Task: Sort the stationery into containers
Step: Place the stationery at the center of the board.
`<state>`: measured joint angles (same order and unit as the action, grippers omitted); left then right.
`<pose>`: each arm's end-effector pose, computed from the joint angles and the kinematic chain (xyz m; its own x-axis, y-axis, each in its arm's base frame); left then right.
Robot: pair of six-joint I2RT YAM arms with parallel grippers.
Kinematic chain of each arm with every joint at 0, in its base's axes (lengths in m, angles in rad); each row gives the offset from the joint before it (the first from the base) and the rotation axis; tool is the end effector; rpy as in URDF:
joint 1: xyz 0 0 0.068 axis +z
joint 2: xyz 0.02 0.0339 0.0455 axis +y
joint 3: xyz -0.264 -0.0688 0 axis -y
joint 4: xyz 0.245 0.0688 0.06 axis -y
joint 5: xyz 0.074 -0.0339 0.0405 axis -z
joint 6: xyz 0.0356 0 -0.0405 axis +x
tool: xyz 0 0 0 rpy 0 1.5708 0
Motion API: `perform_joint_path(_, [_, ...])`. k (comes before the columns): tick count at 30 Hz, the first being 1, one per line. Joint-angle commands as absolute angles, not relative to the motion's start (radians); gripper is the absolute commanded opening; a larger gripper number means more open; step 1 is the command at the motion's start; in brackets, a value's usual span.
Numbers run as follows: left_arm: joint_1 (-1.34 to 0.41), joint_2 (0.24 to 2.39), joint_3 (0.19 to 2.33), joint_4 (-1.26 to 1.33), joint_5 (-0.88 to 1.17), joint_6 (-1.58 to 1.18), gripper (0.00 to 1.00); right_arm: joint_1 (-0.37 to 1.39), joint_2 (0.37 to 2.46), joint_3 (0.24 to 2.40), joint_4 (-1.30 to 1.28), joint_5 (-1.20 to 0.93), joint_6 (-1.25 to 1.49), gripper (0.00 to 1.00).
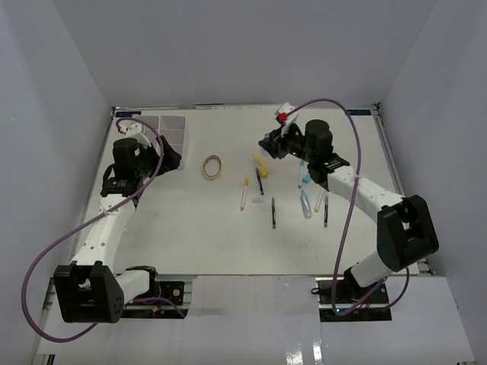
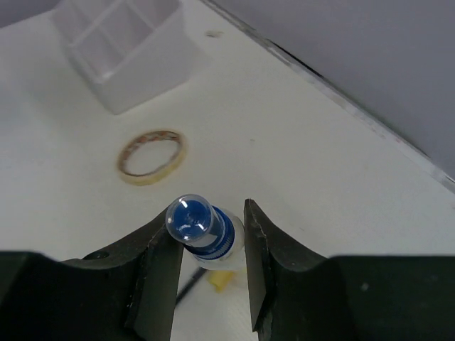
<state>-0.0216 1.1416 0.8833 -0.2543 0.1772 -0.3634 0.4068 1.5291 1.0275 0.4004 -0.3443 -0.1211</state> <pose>0.2572 -0.0118 0.2955 -0.5205 -0.3387 -0.7838 -0.0109 0.9205 -0.3906 0.3255 0.1533 0.3012 -0.0099 -0.1281 -0.9917 -0.6871 0.7214 -0.0863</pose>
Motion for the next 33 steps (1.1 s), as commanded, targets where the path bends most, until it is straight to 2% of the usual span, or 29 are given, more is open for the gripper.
perform_joint_path(1, [-0.017,1.089,0.893,-0.229,0.209,-0.361,0.98,0.564,1.522,1.077,0.336,-0.449,-0.152,0.08])
perform_joint_path(8, [-0.017,1.077,0.877,-0.201,0.218,-0.353,0.98,0.744,1.675,1.167,0.356,-0.471,-0.115,0.08])
perform_joint_path(20, [-0.017,1.083,0.870,-0.184,0.247,-0.351,0.98,0.813,1.859,1.175,0.491,-0.528,-0.055,0.08])
perform_joint_path(33, [-0.017,1.100,0.862,-0.169,0.261,-0.357,0.98,0.825,1.913,1.124,0.489,-0.515,-0.094,0.28])
